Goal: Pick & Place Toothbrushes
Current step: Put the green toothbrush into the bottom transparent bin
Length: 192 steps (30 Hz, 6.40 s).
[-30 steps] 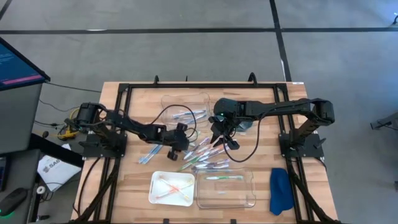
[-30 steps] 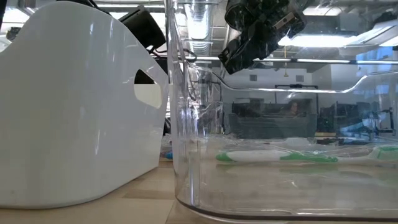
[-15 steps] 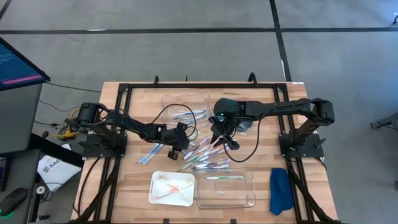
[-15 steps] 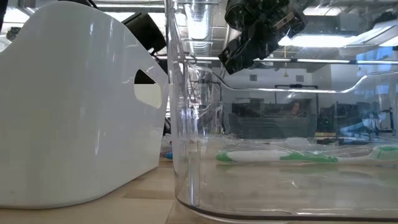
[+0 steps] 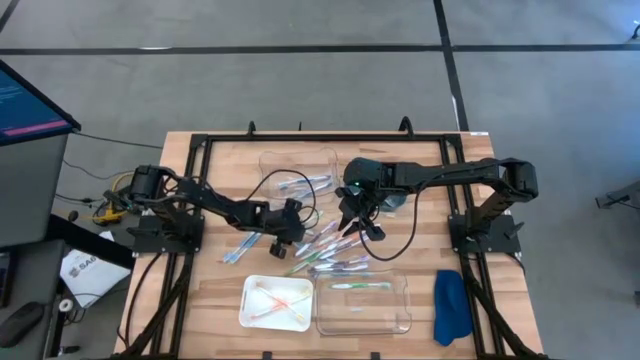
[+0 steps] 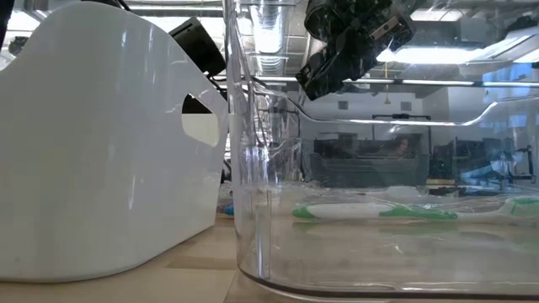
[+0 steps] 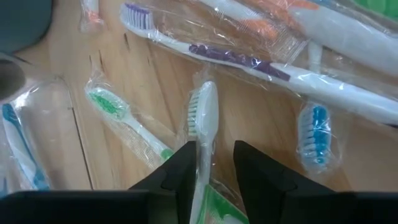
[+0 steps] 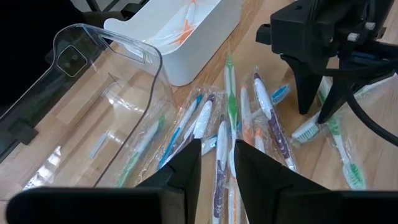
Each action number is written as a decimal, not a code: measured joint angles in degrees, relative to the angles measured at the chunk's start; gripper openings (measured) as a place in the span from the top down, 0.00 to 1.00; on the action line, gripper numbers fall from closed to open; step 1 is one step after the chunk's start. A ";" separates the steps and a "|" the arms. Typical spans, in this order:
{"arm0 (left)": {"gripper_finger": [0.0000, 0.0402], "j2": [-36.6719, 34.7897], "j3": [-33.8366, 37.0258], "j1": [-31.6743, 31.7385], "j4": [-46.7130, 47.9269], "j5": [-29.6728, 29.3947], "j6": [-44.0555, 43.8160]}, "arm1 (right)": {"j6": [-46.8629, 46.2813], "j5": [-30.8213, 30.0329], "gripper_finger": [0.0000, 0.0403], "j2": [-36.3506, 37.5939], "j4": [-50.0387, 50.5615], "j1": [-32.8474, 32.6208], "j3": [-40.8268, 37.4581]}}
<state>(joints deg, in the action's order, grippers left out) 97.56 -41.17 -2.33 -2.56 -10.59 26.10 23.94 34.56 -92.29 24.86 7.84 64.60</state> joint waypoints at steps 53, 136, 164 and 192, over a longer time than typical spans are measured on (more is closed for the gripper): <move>0.98 -39.65 6.26 2.36 -25.85 20.84 -22.13 | -2.11 -0.04 0.78 0.00 -9.88 -1.70 0.07; 0.98 -31.17 10.05 -8.94 -53.97 24.48 -24.75 | -6.01 -26.93 0.71 0.00 -41.78 -18.68 0.02; 0.98 -31.17 10.05 -9.01 -61.06 25.63 -19.89 | -11.00 -27.18 0.30 -2.82 -51.15 -17.74 0.04; 0.98 -29.55 10.05 -6.51 -63.52 25.59 -18.22 | -11.53 -35.10 0.30 -5.57 -56.56 -16.61 0.04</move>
<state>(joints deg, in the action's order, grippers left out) 68.01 -31.11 -8.84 -66.08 15.00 7.88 12.41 -0.53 -97.86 -31.70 -8.78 64.64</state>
